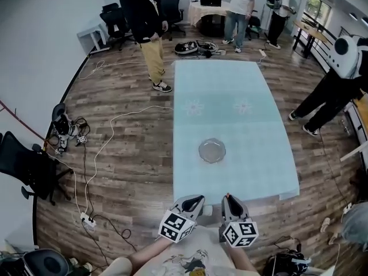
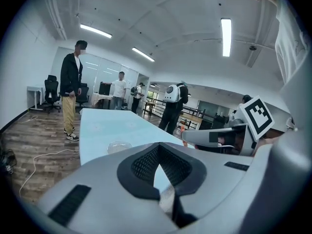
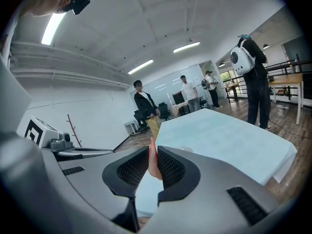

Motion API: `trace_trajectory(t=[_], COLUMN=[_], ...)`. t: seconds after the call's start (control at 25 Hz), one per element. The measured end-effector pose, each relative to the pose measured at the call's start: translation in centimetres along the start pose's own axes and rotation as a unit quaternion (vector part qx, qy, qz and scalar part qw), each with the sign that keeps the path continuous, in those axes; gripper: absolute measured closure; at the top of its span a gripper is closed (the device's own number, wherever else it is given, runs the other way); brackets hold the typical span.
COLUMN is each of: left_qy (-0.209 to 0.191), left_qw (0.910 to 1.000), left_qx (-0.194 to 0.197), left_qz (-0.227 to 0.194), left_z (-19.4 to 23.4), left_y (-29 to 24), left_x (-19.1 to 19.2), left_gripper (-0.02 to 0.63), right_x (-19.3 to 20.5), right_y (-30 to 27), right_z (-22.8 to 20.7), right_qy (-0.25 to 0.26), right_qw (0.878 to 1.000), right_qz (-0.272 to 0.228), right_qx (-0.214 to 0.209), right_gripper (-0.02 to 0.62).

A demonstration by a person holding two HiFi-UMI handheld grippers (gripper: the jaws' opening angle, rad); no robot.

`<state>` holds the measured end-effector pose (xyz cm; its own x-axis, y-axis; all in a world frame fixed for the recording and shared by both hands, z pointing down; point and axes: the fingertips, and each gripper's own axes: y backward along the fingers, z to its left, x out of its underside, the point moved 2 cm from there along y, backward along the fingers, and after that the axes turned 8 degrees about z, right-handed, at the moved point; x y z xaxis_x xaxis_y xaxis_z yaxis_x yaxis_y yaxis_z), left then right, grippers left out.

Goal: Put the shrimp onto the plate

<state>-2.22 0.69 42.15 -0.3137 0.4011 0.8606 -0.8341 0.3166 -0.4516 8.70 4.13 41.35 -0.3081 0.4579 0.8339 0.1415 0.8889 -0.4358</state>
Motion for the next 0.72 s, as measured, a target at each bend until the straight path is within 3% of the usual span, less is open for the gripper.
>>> trace_trajectory(t=[0.28, 0.56, 0.72], left_qy=[0.010, 0.025, 0.012], left_qw=[0.9988, 0.9970, 0.9948], left_qx=[-0.047, -0.073, -0.100], left_qz=[-0.001, 0.010, 0.012], left_z=[3.7, 6.7, 7.7], left_y=[-5.3, -10.4, -11.5], left_x=[-4.4, -5.7, -6.2], left_gripper=[0.598, 0.598, 0.598], right_x=[-4.8, -7.1, -7.6], right_y=[-6.7, -11.2, -13.2], right_z=[-3.7, -6.8, -7.7], right_qy=[0.019, 0.035, 0.046], right_qw=[0.999, 0.996, 0.993], right_qz=[0.013, 0.022, 0.024], right_qx=[-0.049, -0.081, -0.102], right_gripper=[0.522, 0.522, 0.522])
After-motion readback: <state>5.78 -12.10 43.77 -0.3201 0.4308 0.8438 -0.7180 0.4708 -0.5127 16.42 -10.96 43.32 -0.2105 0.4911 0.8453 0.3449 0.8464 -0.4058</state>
